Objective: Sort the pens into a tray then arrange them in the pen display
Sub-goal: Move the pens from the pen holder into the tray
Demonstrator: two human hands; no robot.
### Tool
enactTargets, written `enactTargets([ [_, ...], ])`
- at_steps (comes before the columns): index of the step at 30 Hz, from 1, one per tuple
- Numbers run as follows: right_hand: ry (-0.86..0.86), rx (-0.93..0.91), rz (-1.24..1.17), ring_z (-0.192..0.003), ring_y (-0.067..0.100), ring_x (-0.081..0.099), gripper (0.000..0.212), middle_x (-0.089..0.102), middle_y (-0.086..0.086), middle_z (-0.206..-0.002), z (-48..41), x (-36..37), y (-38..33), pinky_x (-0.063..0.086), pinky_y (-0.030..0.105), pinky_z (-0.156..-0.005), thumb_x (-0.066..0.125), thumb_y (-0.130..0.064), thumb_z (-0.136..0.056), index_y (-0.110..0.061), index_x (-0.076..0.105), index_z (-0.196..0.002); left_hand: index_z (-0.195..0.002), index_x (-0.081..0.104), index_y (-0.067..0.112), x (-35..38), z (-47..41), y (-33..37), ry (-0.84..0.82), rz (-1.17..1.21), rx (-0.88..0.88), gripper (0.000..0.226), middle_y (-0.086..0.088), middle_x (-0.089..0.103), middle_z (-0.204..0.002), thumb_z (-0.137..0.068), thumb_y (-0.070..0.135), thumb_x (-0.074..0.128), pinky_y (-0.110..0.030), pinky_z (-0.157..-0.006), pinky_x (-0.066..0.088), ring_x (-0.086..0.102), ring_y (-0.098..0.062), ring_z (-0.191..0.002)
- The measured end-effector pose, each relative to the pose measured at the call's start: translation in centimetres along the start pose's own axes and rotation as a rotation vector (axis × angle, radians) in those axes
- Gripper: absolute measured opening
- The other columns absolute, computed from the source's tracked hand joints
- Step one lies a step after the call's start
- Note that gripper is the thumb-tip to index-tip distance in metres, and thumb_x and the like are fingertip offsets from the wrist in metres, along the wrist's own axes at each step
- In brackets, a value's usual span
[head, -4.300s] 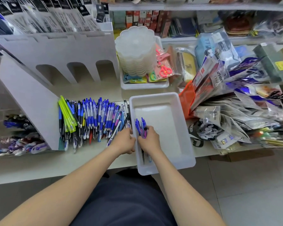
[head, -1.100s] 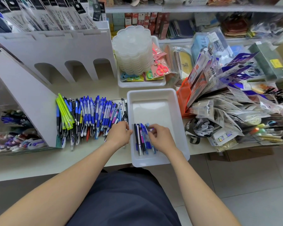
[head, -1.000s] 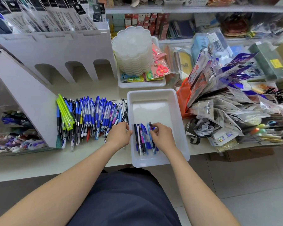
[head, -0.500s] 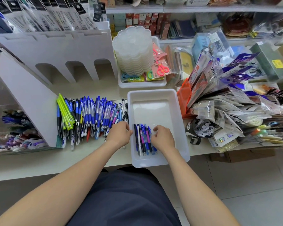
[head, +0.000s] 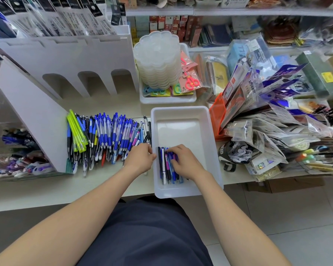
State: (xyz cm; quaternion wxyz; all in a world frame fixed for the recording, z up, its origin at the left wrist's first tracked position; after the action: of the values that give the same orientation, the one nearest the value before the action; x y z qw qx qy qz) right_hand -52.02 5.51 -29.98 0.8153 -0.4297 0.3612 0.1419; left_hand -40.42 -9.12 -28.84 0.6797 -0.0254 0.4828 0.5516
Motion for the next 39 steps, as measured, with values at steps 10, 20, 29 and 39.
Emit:
enactTargets([
  [10,0.031,0.351,-0.020,-0.084,0.030,0.069,0.037,0.071,0.009,-0.100,1.6,-0.2,4.1,0.056,0.037,-0.072,0.067,-0.036,-0.095,-0.023,0.059,-0.128,-0.104,0.064,0.018,-0.1,0.1,0.4,-0.021,-0.010,0.016,0.014,-0.004,0.073,-0.084,-0.103,0.032,0.068,-0.048,-0.073,0.065,0.075,-0.021,-0.079],
  [20,0.072,0.370,-0.022,-0.095,0.029,0.070,0.031,0.075,0.009,-0.097,2.5,-0.6,2.9,0.062,0.041,-0.083,0.058,-0.017,-0.090,-0.016,0.075,-0.116,-0.105,0.062,0.021,-0.4,0.5,0.6,-0.009,-0.009,0.043,0.014,-0.001,0.073,-0.083,-0.104,0.035,0.066,-0.047,-0.074,0.065,0.074,-0.019,-0.078],
  [29,0.394,0.133,-0.145,-0.109,0.026,0.063,0.031,0.071,0.008,-0.115,2.1,-2.0,-5.6,0.052,0.039,-0.097,0.052,-0.009,-0.100,-0.009,0.072,-0.124,-0.116,0.066,0.022,-5.6,2.5,-0.6,0.294,-0.113,0.134,0.013,0.005,0.069,-0.104,-0.107,0.021,0.056,-0.037,-0.072,0.053,0.065,-0.018,-0.088],
  [39,0.023,0.182,-0.160,-0.140,0.040,0.043,0.049,0.042,0.026,-0.150,-2.7,6.2,-14.4,0.040,0.053,-0.118,0.053,-0.008,-0.100,0.003,0.040,-0.146,-0.106,0.071,0.017,-11.1,3.1,-4.8,0.500,-0.208,0.211,0.022,-0.003,0.063,-0.108,-0.090,0.003,0.071,-0.041,-0.084,0.049,0.055,-0.026,-0.100],
])
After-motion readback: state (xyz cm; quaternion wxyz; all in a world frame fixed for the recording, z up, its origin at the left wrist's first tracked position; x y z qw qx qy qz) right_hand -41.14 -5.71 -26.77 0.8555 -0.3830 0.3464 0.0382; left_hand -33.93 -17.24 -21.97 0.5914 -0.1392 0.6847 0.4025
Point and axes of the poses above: each hand's wrist, its own z-axis away from the middle knuckle, its own x-axis out of the palm, y = z × x, the point moved 10 cm from there along -z, towards the middle knuckle
